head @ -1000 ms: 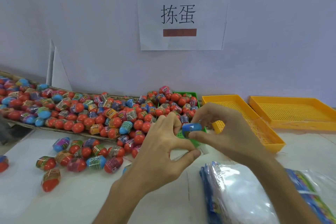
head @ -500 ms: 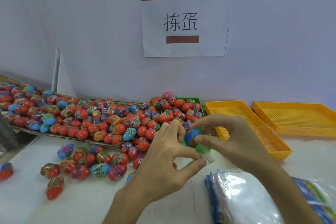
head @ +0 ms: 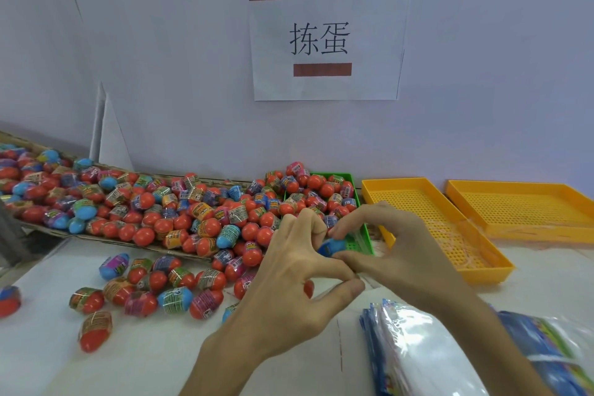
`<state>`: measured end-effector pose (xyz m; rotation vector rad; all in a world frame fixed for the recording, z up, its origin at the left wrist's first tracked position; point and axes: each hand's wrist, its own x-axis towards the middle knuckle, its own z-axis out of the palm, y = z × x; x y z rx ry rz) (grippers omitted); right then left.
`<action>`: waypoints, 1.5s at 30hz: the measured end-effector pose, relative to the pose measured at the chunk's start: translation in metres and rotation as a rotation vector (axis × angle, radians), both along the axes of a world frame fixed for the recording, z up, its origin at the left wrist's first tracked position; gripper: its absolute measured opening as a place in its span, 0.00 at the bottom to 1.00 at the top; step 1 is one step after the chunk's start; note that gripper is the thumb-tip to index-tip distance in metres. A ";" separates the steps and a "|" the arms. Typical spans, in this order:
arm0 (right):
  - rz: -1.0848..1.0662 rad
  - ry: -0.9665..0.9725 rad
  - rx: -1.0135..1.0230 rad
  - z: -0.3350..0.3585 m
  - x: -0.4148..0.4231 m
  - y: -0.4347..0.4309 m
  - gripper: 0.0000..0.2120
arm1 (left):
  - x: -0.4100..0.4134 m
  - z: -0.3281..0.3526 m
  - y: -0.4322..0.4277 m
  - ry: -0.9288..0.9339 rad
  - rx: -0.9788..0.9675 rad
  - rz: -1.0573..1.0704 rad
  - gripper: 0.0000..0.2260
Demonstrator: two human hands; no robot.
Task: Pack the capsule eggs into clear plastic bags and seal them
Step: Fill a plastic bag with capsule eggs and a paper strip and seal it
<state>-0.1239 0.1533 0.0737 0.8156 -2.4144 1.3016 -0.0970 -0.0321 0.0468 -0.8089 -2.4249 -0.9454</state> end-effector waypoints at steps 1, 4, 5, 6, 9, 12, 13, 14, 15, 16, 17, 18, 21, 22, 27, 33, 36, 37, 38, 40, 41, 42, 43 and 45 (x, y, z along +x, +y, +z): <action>0.017 0.004 0.007 -0.001 0.000 -0.001 0.10 | 0.000 0.000 0.000 -0.007 -0.007 -0.003 0.09; 0.058 0.000 0.033 -0.003 -0.002 0.000 0.10 | 0.000 0.000 0.000 -0.035 -0.037 -0.018 0.10; 0.071 -0.020 0.033 -0.004 -0.003 0.000 0.09 | 0.000 0.000 0.000 -0.056 -0.046 -0.027 0.10; 0.089 -0.048 0.037 -0.005 -0.004 0.001 0.08 | 0.000 0.000 0.000 -0.084 -0.054 -0.042 0.11; 0.150 -0.131 0.074 -0.011 -0.008 0.002 0.06 | 0.001 0.000 0.001 -0.158 -0.076 -0.089 0.14; 0.181 -0.205 0.133 -0.013 -0.012 0.003 0.04 | 0.001 -0.001 0.001 -0.194 -0.081 -0.076 0.16; 0.194 -0.235 0.134 -0.013 -0.013 0.004 0.05 | 0.000 0.000 -0.001 -0.202 -0.067 -0.062 0.16; 0.186 -0.254 0.103 -0.011 -0.015 0.004 0.06 | 0.000 0.000 -0.002 -0.205 -0.042 -0.046 0.16; 0.141 -0.249 0.039 -0.010 -0.019 0.005 0.07 | -0.001 0.001 -0.003 -0.203 -0.009 -0.030 0.16; 0.049 -0.213 -0.029 -0.009 -0.025 0.006 0.07 | -0.001 0.001 -0.004 -0.200 0.023 -0.014 0.16; -0.069 -0.153 -0.066 -0.009 -0.033 0.006 0.08 | -0.001 0.002 -0.005 -0.191 0.054 0.003 0.16; -0.184 -0.094 -0.047 -0.009 -0.042 0.004 0.09 | -0.001 0.003 -0.005 -0.175 0.079 0.019 0.15; -0.290 -0.095 0.240 -0.009 -0.065 -0.012 0.10 | -0.002 0.001 -0.003 -0.090 0.111 0.078 0.13; -0.291 -0.111 0.396 -0.011 -0.071 -0.018 0.14 | -0.003 0.001 -0.003 -0.066 0.124 0.097 0.14; -0.292 -0.075 0.662 -0.022 -0.086 -0.034 0.14 | -0.006 0.006 -0.009 -0.080 0.291 0.102 0.12; -0.372 0.073 0.565 -0.024 -0.077 -0.016 0.15 | -0.008 0.005 -0.017 -0.095 0.248 0.107 0.05; -0.408 0.137 0.054 -0.013 -0.064 -0.002 0.15 | -0.009 0.004 -0.017 -0.098 0.197 0.109 0.06; -0.365 0.115 -0.096 -0.010 -0.058 0.002 0.15 | -0.009 0.004 -0.016 -0.088 0.171 0.110 0.05; -0.297 0.080 -0.192 -0.007 -0.051 0.004 0.15 | -0.009 0.004 -0.016 -0.077 0.141 0.116 0.04; -0.140 0.006 -0.238 -0.003 -0.038 0.003 0.16 | -0.010 0.003 -0.015 -0.059 0.102 0.120 0.04; -0.075 -0.024 -0.211 -0.004 -0.032 0.002 0.16 | -0.010 0.002 -0.014 -0.055 0.105 0.110 0.04; -0.032 -0.046 -0.173 -0.004 -0.028 0.001 0.16 | -0.010 0.002 -0.014 -0.058 0.119 0.093 0.04; -0.012 -0.057 -0.127 -0.006 -0.025 0.001 0.16 | -0.010 0.002 -0.014 -0.061 0.129 0.076 0.04; -0.007 -0.054 -0.025 -0.009 -0.023 0.001 0.15 | -0.011 0.001 -0.015 -0.065 0.114 0.053 0.05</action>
